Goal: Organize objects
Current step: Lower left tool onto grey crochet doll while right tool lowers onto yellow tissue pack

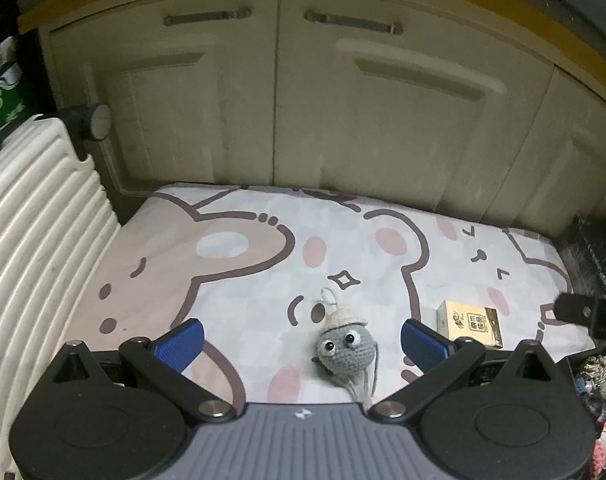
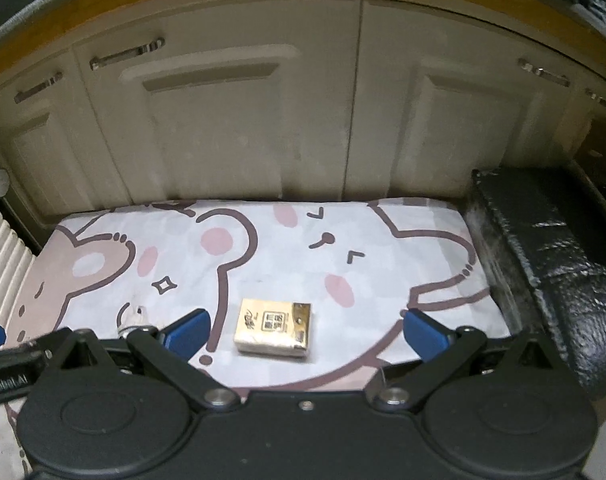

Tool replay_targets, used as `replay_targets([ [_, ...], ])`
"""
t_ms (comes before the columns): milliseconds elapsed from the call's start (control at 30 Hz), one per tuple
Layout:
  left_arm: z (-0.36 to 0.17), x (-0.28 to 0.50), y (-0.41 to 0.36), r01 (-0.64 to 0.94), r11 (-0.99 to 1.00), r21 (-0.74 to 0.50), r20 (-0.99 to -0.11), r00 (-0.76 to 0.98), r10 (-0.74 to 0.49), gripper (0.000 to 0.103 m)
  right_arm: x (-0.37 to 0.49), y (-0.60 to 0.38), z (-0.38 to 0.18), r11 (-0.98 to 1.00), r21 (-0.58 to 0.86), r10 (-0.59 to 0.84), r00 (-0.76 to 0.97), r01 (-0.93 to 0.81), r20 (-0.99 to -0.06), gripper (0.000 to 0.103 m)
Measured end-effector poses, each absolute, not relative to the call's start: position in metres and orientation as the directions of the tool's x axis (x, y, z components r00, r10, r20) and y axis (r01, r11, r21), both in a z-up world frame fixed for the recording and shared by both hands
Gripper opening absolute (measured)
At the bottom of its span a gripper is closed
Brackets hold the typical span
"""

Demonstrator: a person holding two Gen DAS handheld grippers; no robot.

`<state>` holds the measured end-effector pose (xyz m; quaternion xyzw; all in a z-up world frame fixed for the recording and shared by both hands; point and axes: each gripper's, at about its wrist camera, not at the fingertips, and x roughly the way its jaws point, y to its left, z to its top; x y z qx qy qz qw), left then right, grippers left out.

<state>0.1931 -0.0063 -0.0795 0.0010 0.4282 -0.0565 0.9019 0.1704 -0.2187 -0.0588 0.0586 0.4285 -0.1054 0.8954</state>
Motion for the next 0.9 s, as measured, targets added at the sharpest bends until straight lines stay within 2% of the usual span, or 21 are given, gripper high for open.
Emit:
replay_targets([
  [400,-0.116,0.226,-0.015,0.134,0.985,-0.109,-0.79,0.59,-0.168,0.101,0.211,-0.228,-0.102,0.967,0.075,-0.081,0.57,0.245,-0.817,0.103],
  [600,-0.137,0.236,-0.02,0.147,0.976,-0.161,-0.817,0.535,-0.215,0.089,0.225,-0.232,-0.129,0.949,0.145,-0.035,0.552,0.28,-0.833,0.103],
  [900,-0.161,0.247,-0.024,0.118,0.979,-0.168,-0.86,0.468,-0.204,0.081,0.239,-0.227,-0.162,0.938,0.179,0.003,0.51,0.297,-0.86,0.103],
])
